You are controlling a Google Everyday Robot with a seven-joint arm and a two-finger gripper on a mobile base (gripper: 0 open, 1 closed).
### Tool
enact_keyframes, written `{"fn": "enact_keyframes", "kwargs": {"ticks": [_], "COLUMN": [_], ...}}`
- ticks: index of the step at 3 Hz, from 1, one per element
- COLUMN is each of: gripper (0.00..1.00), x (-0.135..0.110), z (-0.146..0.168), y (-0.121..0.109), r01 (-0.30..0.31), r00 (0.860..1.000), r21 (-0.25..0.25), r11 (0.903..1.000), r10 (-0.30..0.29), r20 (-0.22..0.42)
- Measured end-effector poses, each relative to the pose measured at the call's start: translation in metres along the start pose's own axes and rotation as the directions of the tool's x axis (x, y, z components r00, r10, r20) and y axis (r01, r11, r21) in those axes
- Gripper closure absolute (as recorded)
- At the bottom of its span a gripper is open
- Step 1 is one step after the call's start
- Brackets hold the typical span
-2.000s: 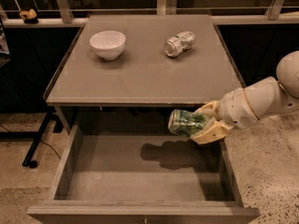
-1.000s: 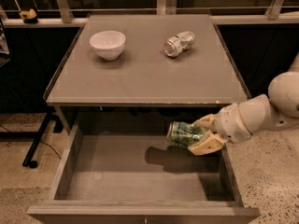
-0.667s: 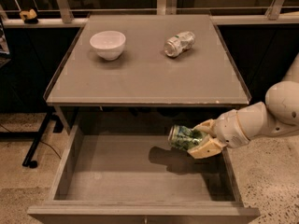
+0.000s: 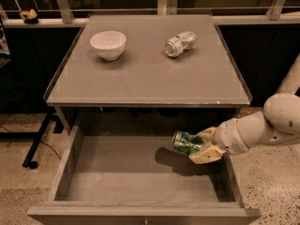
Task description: Place green can into top drawer
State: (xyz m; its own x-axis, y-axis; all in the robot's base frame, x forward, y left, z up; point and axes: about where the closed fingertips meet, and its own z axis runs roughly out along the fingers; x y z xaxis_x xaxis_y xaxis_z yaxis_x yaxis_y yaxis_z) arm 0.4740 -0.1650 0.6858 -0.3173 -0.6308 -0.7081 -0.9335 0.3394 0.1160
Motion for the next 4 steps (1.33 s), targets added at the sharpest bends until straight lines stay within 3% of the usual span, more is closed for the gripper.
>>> {"fn": "enact_keyframes", "kwargs": {"ticks": [2, 4], "gripper": [1.00, 1.00], "x": [0.015, 0.022], "z": [0.020, 0.040], "y": [-0.003, -0.004], "r01": [-0.042, -0.067], "r00": [0.999, 0.996], "r21": [-0.036, -0.070], "r11": [0.9985, 0.9952], "r10": [0.042, 0.063], "r20": [-0.015, -0.071]}}
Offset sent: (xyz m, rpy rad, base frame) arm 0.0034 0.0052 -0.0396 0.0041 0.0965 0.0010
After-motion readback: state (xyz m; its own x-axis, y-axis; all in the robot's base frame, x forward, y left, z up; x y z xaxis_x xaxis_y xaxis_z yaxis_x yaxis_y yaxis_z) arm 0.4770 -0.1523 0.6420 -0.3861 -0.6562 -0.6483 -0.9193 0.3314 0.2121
